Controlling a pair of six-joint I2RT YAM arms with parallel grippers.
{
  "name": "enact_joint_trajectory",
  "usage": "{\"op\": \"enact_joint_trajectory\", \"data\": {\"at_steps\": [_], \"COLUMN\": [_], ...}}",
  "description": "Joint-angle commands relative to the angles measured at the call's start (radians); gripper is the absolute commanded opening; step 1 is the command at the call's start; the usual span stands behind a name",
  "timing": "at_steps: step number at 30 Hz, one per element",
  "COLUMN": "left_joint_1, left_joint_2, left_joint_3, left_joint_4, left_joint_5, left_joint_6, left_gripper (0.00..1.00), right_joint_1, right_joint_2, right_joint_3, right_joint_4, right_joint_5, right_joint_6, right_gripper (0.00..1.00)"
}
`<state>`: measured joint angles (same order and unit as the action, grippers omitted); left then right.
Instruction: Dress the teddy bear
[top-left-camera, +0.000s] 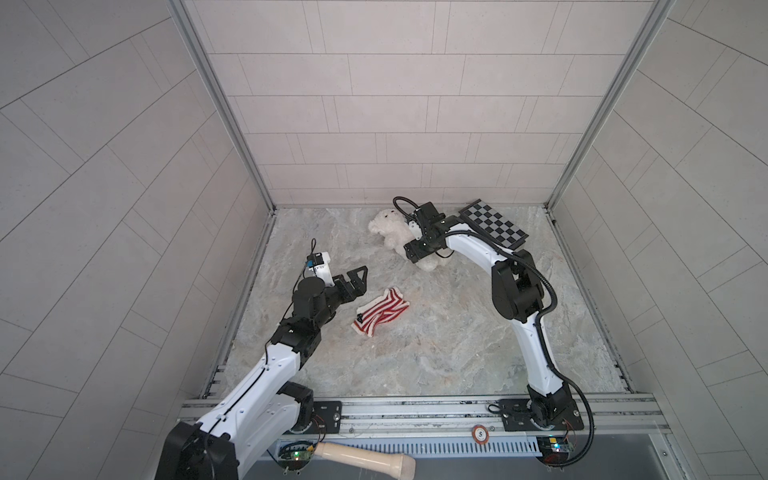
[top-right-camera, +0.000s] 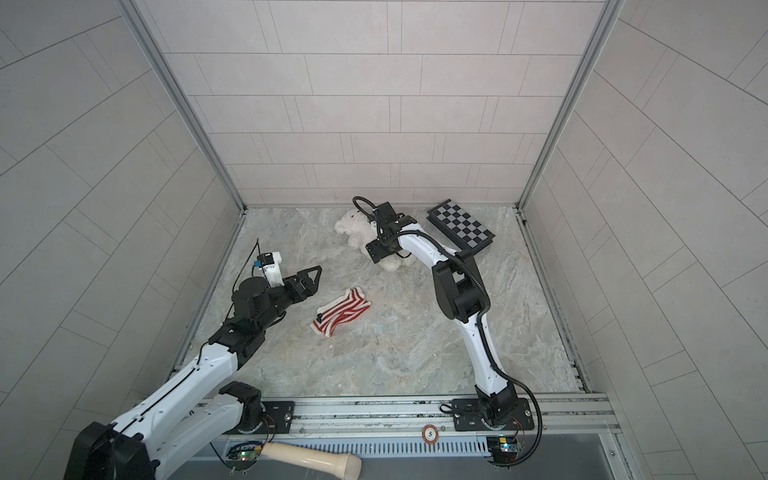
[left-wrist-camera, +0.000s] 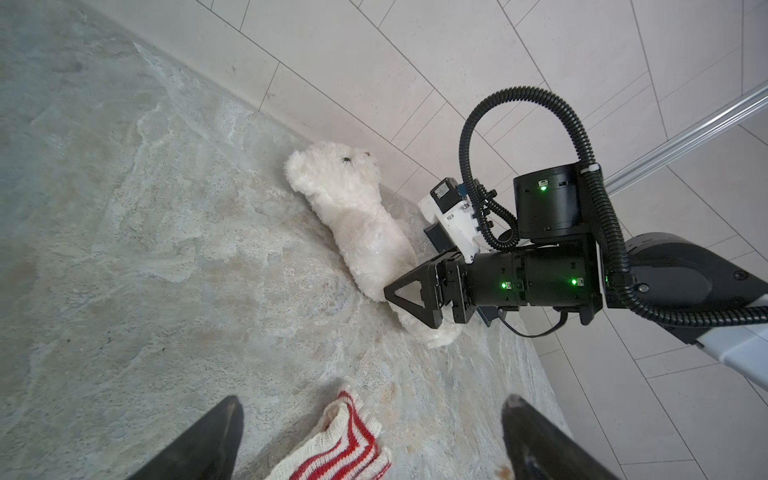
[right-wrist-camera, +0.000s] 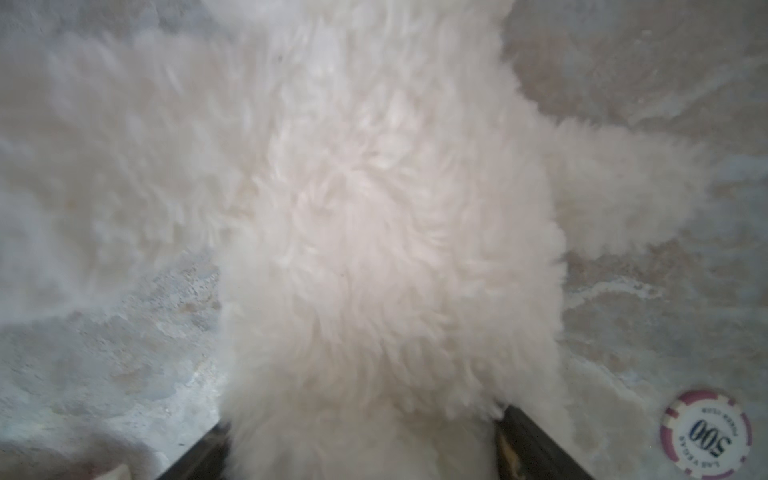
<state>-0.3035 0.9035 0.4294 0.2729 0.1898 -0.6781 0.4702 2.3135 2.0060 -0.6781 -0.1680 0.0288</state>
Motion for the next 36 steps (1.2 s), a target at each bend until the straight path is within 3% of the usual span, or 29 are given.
{"op": "enact_joint_trajectory", "data": {"at_steps": [1,8,14,19,26,32,36], "left_joint_1": [-0.002,-0.003,-0.001,0.000,0.004,0.007,0.014], "left_joint_2": [0.001,-0.048,-0.065,-0.038,0.000,0.041,0.063], "left_joint_3": [0.034,0.020,0.001,0.016,0.006,0.014,0.021], "left_joint_4": [-0.051,-0.095,-0.111,-0.155,-0.107,-0.071,-0.069], "left_joint_5": [-0.029,-0.066,-0.102,-0.125,-0.106,-0.060,-0.039], "left_joint_6": [-0.007,0.025,0.047,0.087,0.084,0.087,0.095], "left_gripper": [1.00,1.00,1.00,1.00,1.00,1.00,1.00], "right_joint_1": [0.002,0.011,0.052,0.063,0.150,0.215,0.228], "right_joint_2": [0.013,-0.066,-0.341,-0.593,-0.854,-0.981,-1.029], "right_joint_3": [0.022,-0.017,-0.315,-0.655,-0.979,-1.139,-1.159], "right_joint_4": [-0.061,-0.087,-0.002,0.053,0.075,0.055,0.003], "right_joint_5": [0.023,0.090,0.193,0.228,0.265,0.335,0.337], "right_joint_6": [-0.018,-0.021,-0.009,0.059,0.253,0.347,0.371], "right_gripper": [0.67,0.20,0.00,0.00,0.00,0.12,0.27]}}
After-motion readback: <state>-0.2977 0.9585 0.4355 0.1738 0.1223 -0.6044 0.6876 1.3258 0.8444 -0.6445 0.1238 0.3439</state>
